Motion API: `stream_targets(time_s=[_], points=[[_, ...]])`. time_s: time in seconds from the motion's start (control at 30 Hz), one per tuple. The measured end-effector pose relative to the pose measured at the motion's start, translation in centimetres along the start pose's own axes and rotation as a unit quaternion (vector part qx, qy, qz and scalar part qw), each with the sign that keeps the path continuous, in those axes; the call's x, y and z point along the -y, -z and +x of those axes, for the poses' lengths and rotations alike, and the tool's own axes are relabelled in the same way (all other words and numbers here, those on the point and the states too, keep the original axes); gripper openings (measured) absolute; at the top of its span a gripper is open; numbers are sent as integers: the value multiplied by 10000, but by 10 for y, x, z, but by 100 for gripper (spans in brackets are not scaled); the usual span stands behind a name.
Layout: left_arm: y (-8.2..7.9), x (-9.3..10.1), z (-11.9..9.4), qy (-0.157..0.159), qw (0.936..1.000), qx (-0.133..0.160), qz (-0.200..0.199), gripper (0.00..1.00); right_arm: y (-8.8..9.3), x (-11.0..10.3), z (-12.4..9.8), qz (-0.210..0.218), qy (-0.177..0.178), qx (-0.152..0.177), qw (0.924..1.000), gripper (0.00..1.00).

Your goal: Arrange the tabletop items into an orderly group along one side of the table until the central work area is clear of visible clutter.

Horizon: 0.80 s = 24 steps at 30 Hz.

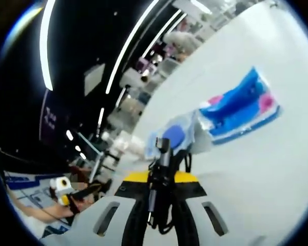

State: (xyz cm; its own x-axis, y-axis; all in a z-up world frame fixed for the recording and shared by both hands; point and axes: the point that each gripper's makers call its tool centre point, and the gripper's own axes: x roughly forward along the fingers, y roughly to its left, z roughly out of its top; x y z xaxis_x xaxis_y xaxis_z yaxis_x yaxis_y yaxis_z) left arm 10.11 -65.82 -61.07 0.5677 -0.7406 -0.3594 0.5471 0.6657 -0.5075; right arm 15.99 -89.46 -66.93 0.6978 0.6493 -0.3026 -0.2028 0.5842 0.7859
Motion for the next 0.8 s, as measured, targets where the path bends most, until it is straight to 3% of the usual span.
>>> stream_targets(time_s=[0.8], points=[[2, -3, -3, -101, 9999, -10, -33, 93, 0, 50, -14, -676, 975, -200, 9927, 10]])
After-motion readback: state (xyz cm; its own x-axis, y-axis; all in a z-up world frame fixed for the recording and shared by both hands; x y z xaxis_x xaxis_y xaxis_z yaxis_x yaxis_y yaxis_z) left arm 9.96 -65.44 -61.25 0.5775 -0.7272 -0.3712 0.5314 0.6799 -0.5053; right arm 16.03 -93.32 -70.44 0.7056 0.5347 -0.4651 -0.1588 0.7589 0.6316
